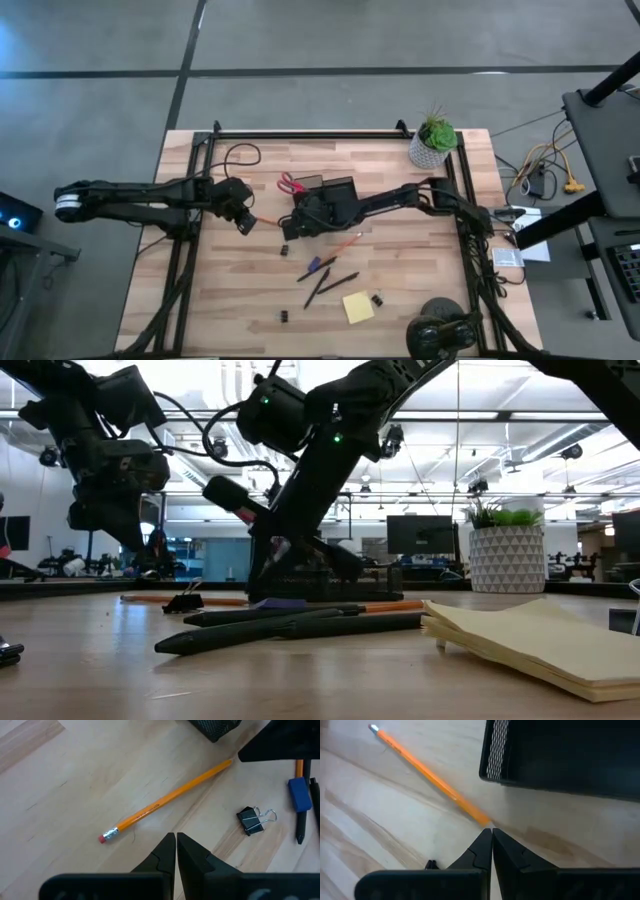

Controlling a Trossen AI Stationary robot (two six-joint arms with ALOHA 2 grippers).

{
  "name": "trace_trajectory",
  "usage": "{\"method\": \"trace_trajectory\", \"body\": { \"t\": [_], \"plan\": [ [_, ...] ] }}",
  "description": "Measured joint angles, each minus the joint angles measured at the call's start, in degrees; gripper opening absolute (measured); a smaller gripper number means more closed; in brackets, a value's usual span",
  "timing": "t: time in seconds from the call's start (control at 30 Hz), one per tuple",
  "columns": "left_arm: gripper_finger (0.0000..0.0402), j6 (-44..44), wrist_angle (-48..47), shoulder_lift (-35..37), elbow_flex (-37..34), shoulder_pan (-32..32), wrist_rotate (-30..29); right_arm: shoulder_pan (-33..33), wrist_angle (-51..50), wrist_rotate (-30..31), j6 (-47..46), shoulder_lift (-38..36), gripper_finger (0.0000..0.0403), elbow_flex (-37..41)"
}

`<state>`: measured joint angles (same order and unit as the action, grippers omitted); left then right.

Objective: Pick and place office supplies into organizer
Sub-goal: Put the left pencil into the top left section of the desk organizer

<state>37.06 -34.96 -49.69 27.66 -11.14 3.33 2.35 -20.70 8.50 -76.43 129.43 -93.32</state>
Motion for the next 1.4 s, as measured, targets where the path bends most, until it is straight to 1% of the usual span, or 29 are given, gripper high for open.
{"method": "trace_trajectory", "body": {
  "t": [0.67, 1.03, 1.3, 1.4],
  "plan": [
    [0.0, 0.0, 0.0, 0.0, 0.0, 0.0, -0.1, -1.1, 0.0, 0.1, 0.1, 0.1, 0.0008, 0.6],
    [0.0, 0.0, 0.0, -0.3, 0.0, 0.0, -0.2, -1.2, 0.5, 0.5, 1.8, 0.1, 0.0009, 0.8],
    [0.0, 0.0, 0.1, -1.7, 0.0, 0.0, -0.2, -1.2, 4.7, -0.8, 1.6, 1.6, 0.0008, 0.8],
    [0.0, 0.0, 0.1, -2.5, 0.1, 0.0, -0.1, -1.2, 4.5, -0.9, 2.2, 1.6, 0.0008, 0.6]
  ]
}}
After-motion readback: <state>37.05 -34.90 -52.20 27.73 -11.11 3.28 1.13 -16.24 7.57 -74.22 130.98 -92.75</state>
